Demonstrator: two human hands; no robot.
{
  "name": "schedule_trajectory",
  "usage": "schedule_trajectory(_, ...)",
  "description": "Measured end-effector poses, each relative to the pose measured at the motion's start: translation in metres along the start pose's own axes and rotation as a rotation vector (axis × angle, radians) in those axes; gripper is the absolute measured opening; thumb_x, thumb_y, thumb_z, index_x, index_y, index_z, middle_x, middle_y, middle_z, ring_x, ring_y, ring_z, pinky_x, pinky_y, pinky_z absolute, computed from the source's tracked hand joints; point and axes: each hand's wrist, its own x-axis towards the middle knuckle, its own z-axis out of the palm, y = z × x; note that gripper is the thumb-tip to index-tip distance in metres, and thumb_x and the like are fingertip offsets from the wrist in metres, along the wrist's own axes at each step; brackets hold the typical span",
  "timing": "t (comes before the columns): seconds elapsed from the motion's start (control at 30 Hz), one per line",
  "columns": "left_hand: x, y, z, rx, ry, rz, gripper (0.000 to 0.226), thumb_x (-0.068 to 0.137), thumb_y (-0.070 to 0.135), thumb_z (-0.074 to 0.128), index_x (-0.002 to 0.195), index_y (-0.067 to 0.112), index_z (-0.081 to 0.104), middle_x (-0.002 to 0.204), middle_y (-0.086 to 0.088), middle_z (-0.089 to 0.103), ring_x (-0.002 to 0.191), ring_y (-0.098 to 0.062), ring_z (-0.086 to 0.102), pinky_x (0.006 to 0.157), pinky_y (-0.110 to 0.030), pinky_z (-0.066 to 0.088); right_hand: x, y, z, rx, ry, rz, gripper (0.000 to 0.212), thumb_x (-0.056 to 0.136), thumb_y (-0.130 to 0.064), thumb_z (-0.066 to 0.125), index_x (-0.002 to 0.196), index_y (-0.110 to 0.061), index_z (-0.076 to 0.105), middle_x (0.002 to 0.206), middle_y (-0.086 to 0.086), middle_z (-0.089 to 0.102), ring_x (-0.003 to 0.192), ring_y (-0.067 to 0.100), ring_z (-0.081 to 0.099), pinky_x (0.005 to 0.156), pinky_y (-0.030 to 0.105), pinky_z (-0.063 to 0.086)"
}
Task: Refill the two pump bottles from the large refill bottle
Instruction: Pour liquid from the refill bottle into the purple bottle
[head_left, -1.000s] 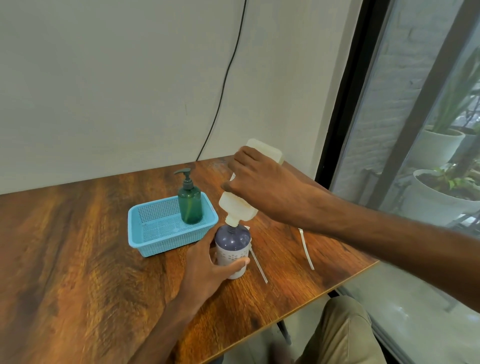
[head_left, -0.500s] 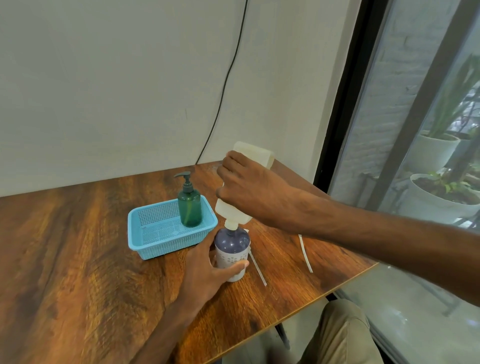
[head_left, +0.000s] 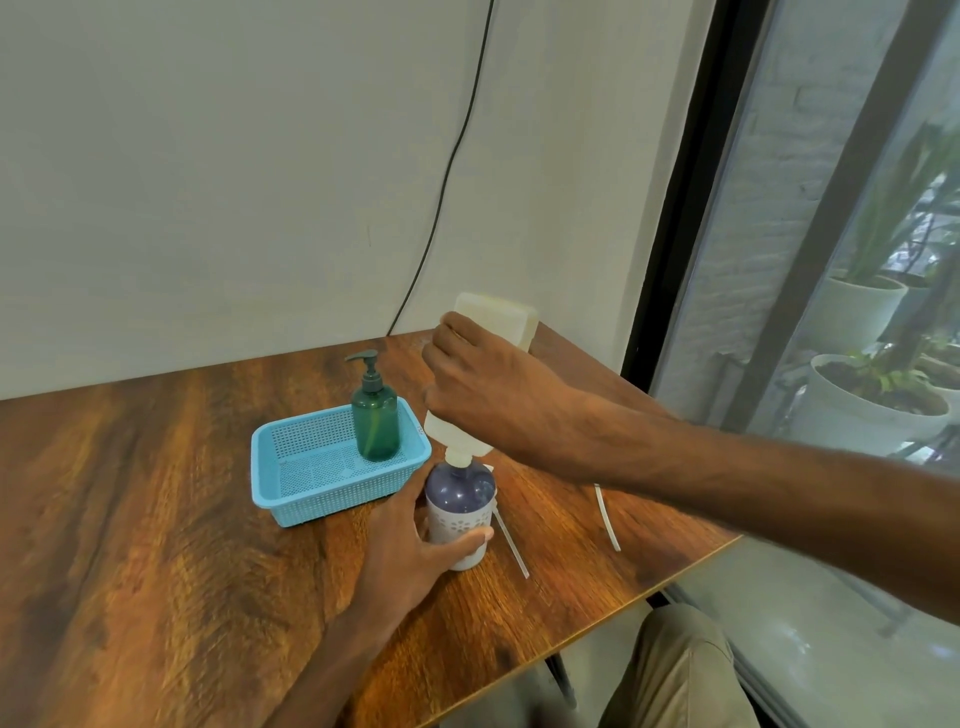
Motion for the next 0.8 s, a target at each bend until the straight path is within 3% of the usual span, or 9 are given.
schedule_trajectory(0.13,-0.0001,-0.0036,0.001,-0.006,0.005,-0.008,0.087,0.063,0.041,0.1,0.134,0.043,0.05,0.12,0.06,0.049,0.118,0.028,0.05,0.083,0.005,0.043,0.0009,-0.0021,0.0018,-0.034,0.02,0.019,0.027,0.091,-0.004,0.068,0.118,-0.006,0.063,0.132,0.023,0.058,0.127,0.041,0.053,0.115,0.049,0.036)
schedule_trajectory(0.27,0.0005,-0.0024,0.0011,0.003,-0.001,-0.003,0.082,0.062,0.042,0.099,0.127,0.053,0.05,0.12,0.06,0.05,0.118,0.028,0.05,0.082,0.005,0.043,0.0016,-0.0039,0.0029,-0.053,0.019,0.021,0.031,0.088,-0.006,0.072,0.118,-0.007,0.065,0.132,0.022,0.059,0.127,0.041,0.054,0.115,0.05,0.036)
schedule_trajectory(0.43,0.0003,-0.0061,0.0018,-0.02,0.001,-0.016,0.091,0.063,0.041,0.1,0.141,0.038,0.052,0.123,0.057,0.052,0.121,0.024,0.051,0.085,0.002,0.045,0.002,-0.0054,0.005,-0.047,0.022,0.029,0.035,0.085,-0.009,0.075,0.119,-0.011,0.065,0.132,0.02,0.061,0.126,0.039,0.055,0.114,0.049,0.037)
schedule_trajectory(0.63,0.0002,-0.0041,0.0012,-0.007,-0.005,-0.022,0.088,0.062,0.045,0.099,0.134,0.048,0.048,0.122,0.06,0.049,0.121,0.028,0.048,0.083,0.005,0.042,0.0035,-0.0091,0.0045,-0.088,0.011,0.043,0.037,0.084,-0.01,0.078,0.119,-0.009,0.065,0.134,0.021,0.06,0.127,0.039,0.055,0.115,0.049,0.038)
schedule_trajectory(0.8,-0.0002,-0.0059,0.0013,-0.009,-0.005,-0.029,0.095,0.062,0.044,0.099,0.142,0.038,0.049,0.121,0.061,0.048,0.12,0.029,0.047,0.084,0.005,0.042,0.005,-0.0099,0.0025,-0.088,-0.005,0.038,0.041,0.084,-0.014,0.079,0.122,-0.008,0.065,0.137,0.02,0.059,0.13,0.038,0.054,0.117,0.048,0.037)
